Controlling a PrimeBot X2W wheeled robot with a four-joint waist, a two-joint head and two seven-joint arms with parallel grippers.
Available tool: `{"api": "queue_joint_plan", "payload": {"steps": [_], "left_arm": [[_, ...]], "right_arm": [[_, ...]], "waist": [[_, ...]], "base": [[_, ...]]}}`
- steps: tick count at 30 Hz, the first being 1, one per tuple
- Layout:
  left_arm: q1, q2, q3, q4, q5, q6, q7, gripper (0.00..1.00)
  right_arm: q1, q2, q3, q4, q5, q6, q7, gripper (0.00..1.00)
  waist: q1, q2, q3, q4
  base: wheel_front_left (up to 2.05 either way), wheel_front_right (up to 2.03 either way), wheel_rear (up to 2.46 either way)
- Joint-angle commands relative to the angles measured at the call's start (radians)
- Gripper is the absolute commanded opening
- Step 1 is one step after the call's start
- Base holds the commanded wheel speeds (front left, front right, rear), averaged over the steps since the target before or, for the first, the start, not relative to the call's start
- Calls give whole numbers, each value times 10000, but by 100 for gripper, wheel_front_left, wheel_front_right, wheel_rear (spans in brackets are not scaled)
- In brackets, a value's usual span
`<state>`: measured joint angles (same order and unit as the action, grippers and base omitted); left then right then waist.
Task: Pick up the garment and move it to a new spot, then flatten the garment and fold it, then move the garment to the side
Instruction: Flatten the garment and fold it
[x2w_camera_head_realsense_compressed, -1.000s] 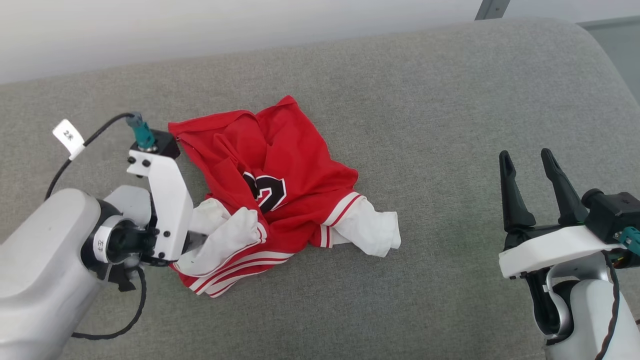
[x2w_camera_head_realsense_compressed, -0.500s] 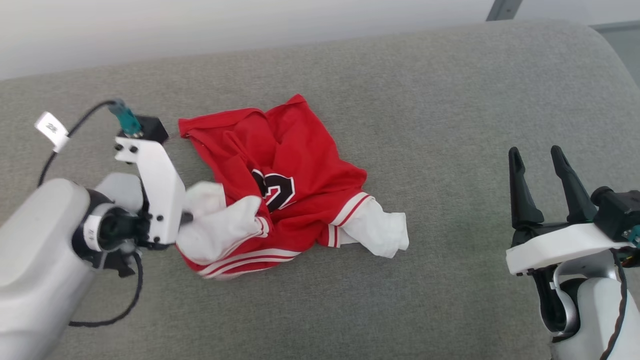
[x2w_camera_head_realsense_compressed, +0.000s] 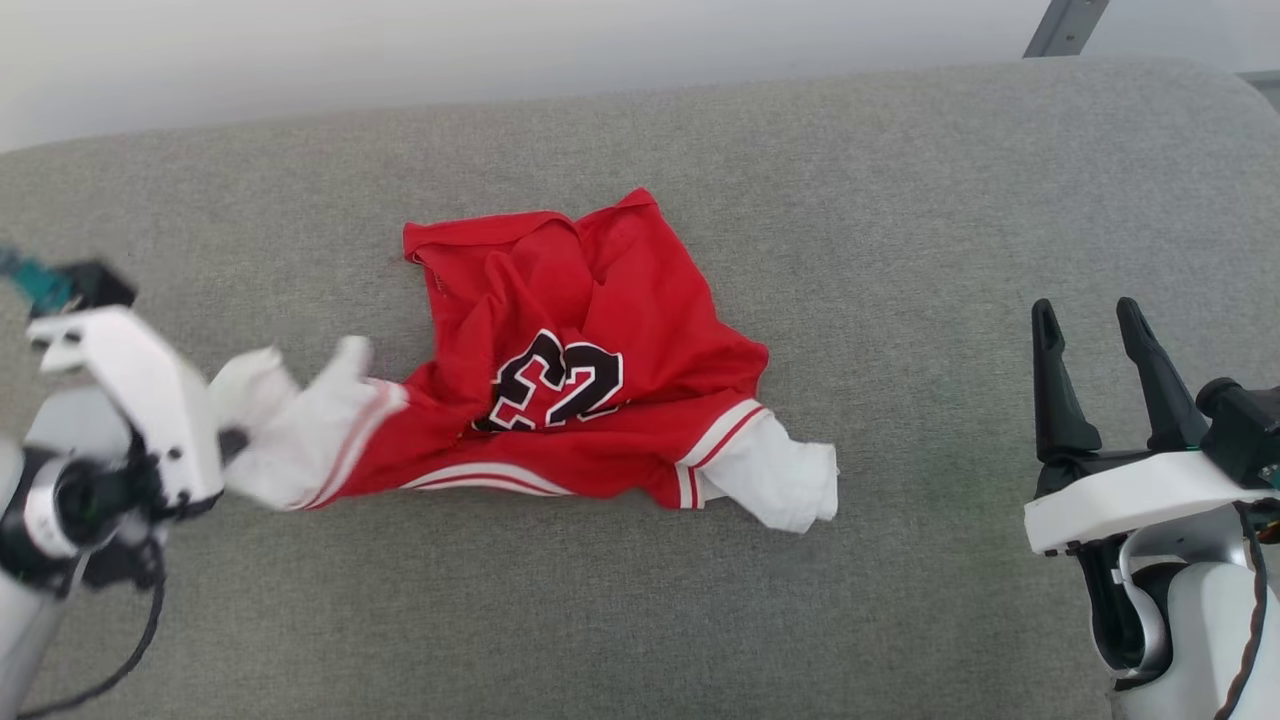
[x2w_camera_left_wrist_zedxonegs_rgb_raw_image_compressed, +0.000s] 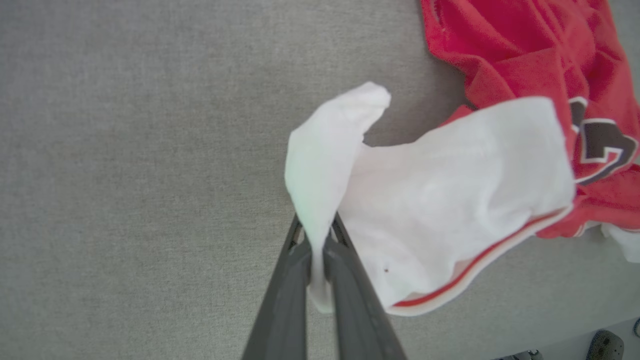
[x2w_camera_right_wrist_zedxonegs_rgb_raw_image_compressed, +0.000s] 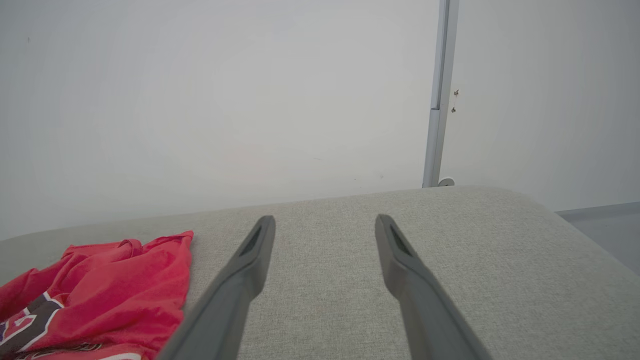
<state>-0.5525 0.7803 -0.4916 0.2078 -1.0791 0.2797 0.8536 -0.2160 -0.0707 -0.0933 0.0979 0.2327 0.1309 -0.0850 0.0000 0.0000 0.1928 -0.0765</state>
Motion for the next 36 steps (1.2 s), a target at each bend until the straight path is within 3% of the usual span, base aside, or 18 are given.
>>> {"api": "queue_joint_plan", "payload": {"steps": [1,14,16,17,18,30,36], "left_arm": [[377,82,97,167,-176,139,-128,0],[1761,-55,177,1365,-638,595,-244,0],[1755,-53,198,1348,-659,567,-258,40],[1751,-19,227,1317,-671,528,-286,74],[1741,34,248,1271,-638,489,-342,100],[1235,921,57,114,-41,412,127,100],[799,689,-415,633,309,124,327,100]], "right_arm": [[9,11,-3,-43,-71,-3,49,100],[-39,13,34,-86,-76,-2,204,100],[-29,14,40,-107,-82,-3,220,100],[-18,17,50,-122,-92,-3,228,100],[-1,18,53,-130,-75,-3,239,100],[129,-51,134,-180,24,-3,329,100],[138,-116,275,-244,107,-3,442,100]], "waist": [[0,0,28,15],[0,0,110,80],[0,0,118,104],[0,0,118,117],[0,0,114,132],[0,0,30,295],[0,0,146,244]], "base": [[0,0,0],[0,0,0],[0,0,0],[0,0,0],[0,0,0],[0,0,0],[0,0,0]]}}
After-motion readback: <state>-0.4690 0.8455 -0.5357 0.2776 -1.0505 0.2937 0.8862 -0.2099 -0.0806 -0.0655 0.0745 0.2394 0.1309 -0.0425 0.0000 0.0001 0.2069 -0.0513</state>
